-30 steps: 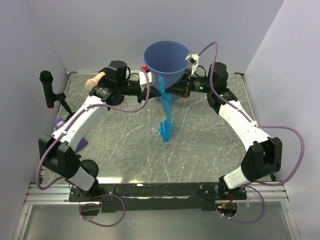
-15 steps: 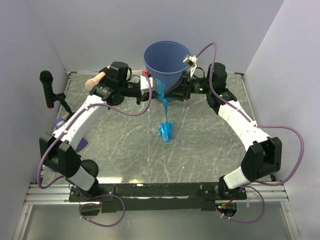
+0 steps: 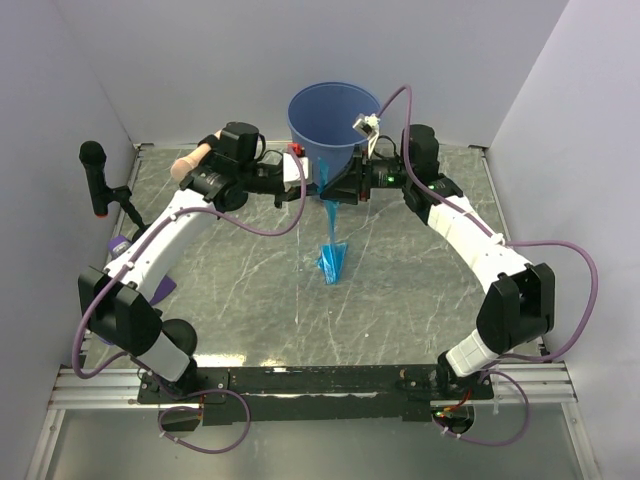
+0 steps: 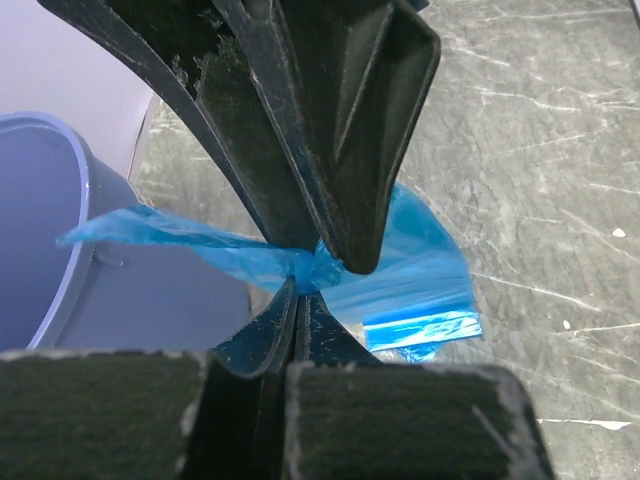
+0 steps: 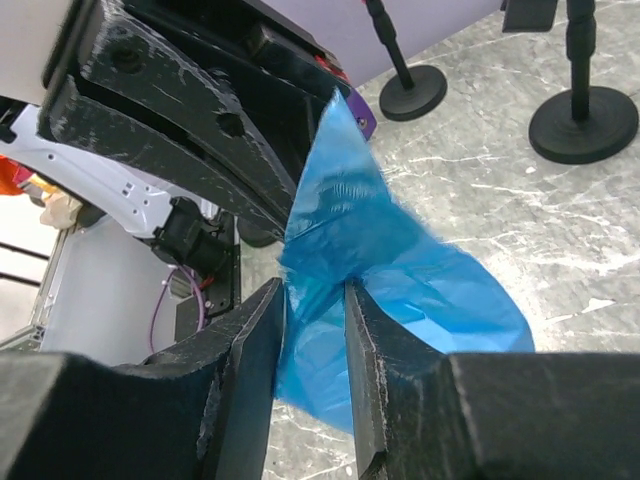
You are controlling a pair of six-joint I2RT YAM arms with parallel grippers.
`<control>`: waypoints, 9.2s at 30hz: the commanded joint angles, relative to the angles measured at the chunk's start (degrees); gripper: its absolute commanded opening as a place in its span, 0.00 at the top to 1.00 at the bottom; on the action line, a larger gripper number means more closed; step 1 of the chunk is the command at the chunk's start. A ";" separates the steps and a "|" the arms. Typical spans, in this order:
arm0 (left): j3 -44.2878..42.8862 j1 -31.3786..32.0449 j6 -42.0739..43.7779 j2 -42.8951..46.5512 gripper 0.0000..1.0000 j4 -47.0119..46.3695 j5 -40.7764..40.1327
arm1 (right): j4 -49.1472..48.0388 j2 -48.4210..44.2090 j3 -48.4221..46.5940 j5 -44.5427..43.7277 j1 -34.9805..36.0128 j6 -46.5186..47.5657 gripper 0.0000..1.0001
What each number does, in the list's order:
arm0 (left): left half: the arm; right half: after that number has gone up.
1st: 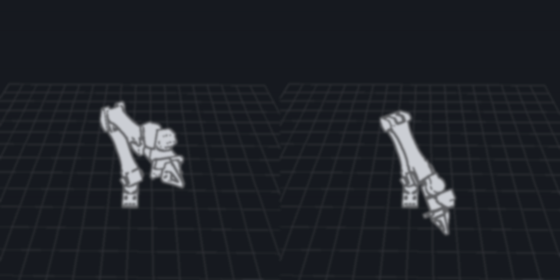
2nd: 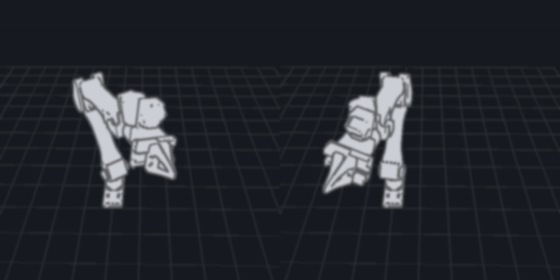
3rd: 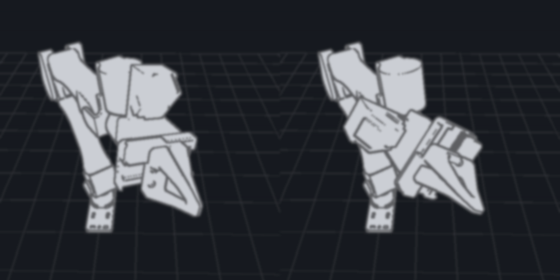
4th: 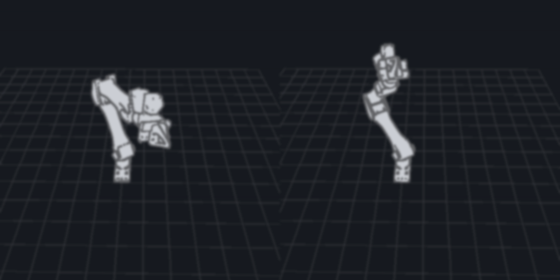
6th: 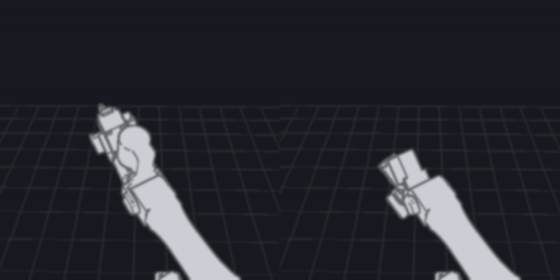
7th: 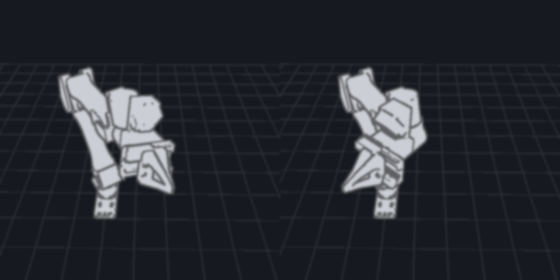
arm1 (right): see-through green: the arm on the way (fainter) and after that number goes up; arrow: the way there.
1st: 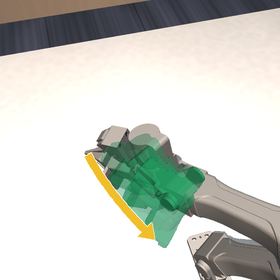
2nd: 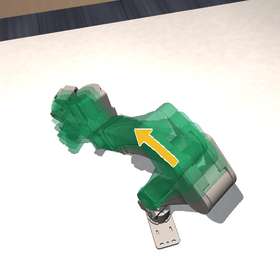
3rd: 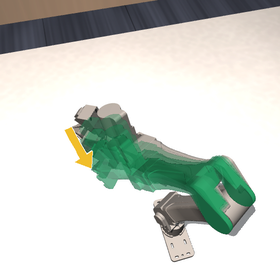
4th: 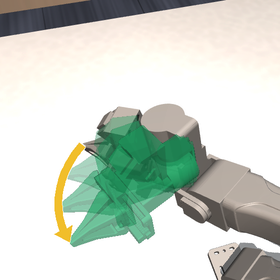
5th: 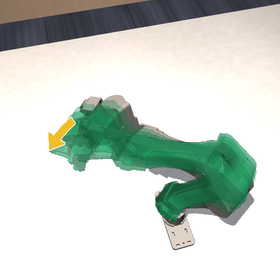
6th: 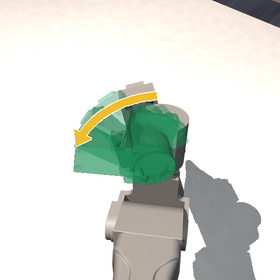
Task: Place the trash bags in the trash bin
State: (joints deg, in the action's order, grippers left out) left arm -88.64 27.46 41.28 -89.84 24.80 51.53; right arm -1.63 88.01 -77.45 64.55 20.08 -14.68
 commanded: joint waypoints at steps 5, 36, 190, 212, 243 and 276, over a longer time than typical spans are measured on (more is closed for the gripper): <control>-0.83 0.92 5.48 2.74 0.99 1.31 -1.08 | -4.08 -0.03 -2.44 0.57 0.49 -3.78 0.59; -1.62 1.63 11.72 2.83 0.99 4.12 -2.31 | -2.68 0.15 -3.14 -0.30 -1.35 -2.38 0.71; 1.09 2.07 1.28 3.35 0.95 -4.47 -10.38 | 8.14 -5.65 3.44 -8.83 -4.08 10.99 1.00; -0.40 -6.80 -63.58 -6.05 0.50 -18.80 6.83 | 3.28 -7.85 7.49 -7.42 -3.99 8.26 1.00; -11.29 -3.38 -66.86 -18.26 0.54 -11.53 15.97 | 6.02 -8.20 6.26 -10.24 -1.71 12.04 1.00; -8.57 -4.79 -61.05 -14.84 0.99 -9.07 10.44 | 13.75 -13.12 10.22 -17.89 -4.34 17.31 1.00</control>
State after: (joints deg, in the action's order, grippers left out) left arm -97.71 23.11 -21.43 -108.25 15.81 62.72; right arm 11.38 77.58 -66.46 47.33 16.40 0.95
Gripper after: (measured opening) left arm 0.014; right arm 0.007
